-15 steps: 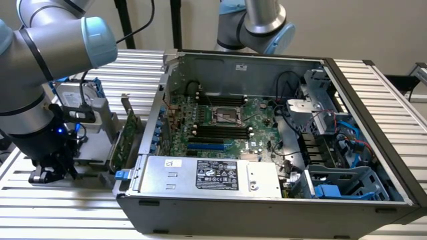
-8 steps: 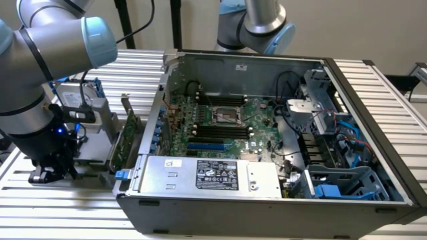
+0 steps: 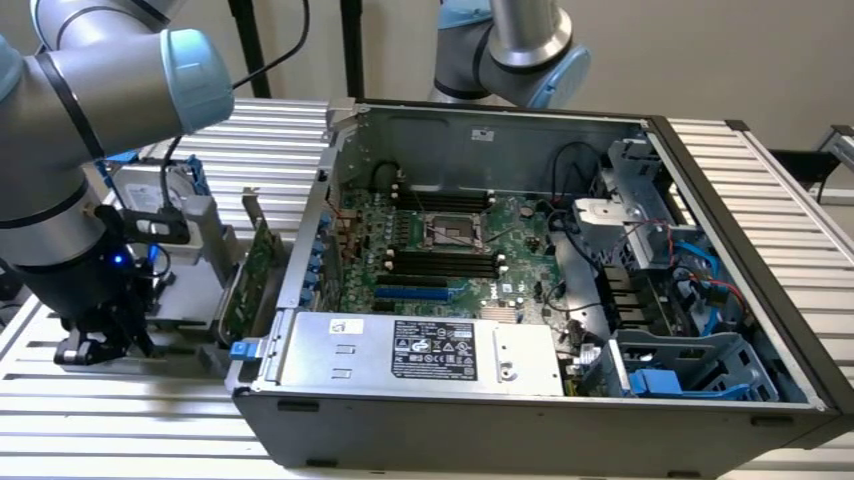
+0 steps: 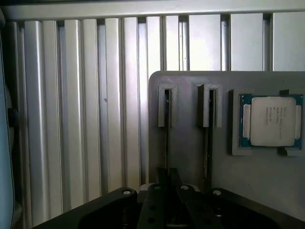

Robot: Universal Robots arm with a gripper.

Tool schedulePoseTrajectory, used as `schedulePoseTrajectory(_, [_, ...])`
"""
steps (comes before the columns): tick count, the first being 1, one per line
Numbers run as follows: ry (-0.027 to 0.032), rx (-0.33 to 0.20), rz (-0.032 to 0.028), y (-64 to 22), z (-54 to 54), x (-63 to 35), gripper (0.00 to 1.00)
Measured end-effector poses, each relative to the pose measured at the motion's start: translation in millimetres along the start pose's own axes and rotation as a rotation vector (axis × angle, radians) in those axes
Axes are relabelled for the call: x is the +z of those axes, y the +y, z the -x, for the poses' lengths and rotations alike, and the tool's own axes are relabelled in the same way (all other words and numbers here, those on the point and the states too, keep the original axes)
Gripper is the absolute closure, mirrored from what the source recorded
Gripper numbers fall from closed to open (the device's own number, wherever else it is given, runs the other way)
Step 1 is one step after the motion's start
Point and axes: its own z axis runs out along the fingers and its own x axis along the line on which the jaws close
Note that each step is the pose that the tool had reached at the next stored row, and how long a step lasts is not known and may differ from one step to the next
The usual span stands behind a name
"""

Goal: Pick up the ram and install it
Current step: 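Pick up the ram and move it above insertion slot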

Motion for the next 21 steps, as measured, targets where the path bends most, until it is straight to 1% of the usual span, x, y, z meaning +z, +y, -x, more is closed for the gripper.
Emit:
schedulePoseTrajectory(4, [0.0001, 0.0, 0.001, 0.1, -0.3, -8.8, 0.86])
schedulePoseTrajectory(7, [-0.0001, 0.0, 0.0017, -0.1, -0.6, -18.5, 0.86])
schedulePoseTrajectory(14, [0.0001, 0.0, 0.0051, -1.8, -1.5, -49.6, 0.86])
schedulePoseTrajectory(21, [0.0003, -0.004, 0.0069, -9.2, -2.4, -81.7, 0.86])
